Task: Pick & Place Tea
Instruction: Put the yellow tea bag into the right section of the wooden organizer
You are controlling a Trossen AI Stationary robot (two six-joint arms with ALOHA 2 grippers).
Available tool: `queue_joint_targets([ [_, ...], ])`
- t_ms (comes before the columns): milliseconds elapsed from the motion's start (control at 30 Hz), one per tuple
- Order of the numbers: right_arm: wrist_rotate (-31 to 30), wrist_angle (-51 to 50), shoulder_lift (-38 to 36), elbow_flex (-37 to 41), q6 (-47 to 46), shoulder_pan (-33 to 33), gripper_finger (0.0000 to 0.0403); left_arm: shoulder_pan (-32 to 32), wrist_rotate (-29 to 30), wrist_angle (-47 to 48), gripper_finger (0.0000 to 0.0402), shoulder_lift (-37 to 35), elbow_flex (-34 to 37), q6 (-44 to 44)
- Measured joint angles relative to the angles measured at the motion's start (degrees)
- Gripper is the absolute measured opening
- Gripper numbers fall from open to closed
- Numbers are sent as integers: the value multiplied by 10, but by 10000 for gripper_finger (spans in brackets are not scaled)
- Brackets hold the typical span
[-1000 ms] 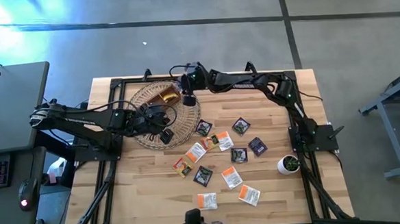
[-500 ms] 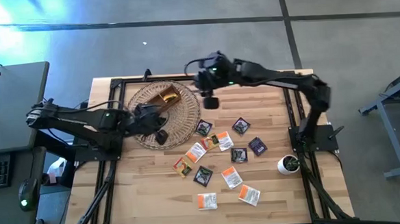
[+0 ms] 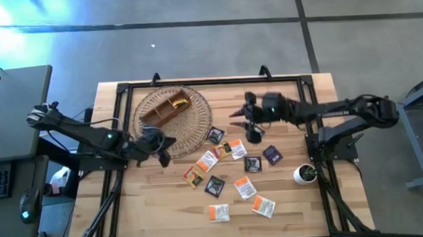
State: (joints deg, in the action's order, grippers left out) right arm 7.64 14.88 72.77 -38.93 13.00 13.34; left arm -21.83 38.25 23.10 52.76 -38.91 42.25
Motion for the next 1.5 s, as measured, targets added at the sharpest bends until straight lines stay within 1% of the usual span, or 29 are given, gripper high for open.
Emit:
queue_joint_targets([
  [100, -38, 57, 3, 55, -1, -29, 124, 11, -53, -73, 17, 26, 25, -24],
  [200, -50, 81, 5, 84, -11, -47, 124, 20, -104, -106, 17, 52, 25, -30],
  [367, -52, 82, 7, 99, -60, -64, 124, 43, -202, -144, 19, 114, 20, -31],
  [500, -51, 82, 12, 99, -64, -77, 124, 58, -258, -177, 46, 168, 17, -54],
  [567, -53, 88, 12, 99, -56, -81, 124, 64, -273, -176, 70, 195, 12, -92],
  [667, -63, 92, 12, 99, -54, -87, 124, 68, -278, -178, 110, 232, -4, -174],
  [733, -63, 96, 12, 99, -55, -90, 124, 74, -302, -178, 133, 252, -15, -225],
  [833, -63, 94, 12, 99, -56, -90, 124, 86, -340, -173, 154, 284, -30, -240],
  [900, -62, 94, 12, 99, -67, -90, 124, 88, -373, -179, 157, 312, -43, -279],
  [967, -62, 92, 12, 99, -70, -90, 124, 87, -391, -174, 156, 336, -50, -339],
  [1067, -62, 85, 12, 99, -70, -90, 124, 87, -409, -174, 153, 370, -67, -407],
  [1133, -62, 83, 12, 99, -70, -90, 124, 87, -409, -173, 152, 390, -77, -435],
  [1233, -62, 80, 12, 99, -71, -90, 124, 88, -411, -170, 152, 417, -92, -459],
  [1400, -62, 82, 12, 99, -77, -90, 124, 87, -459, -172, 152, 440, -97, -465],
  [1500, -62, 85, 12, 99, -91, -90, 124, 87, -453, -153, 152, 454, -96, -472],
])
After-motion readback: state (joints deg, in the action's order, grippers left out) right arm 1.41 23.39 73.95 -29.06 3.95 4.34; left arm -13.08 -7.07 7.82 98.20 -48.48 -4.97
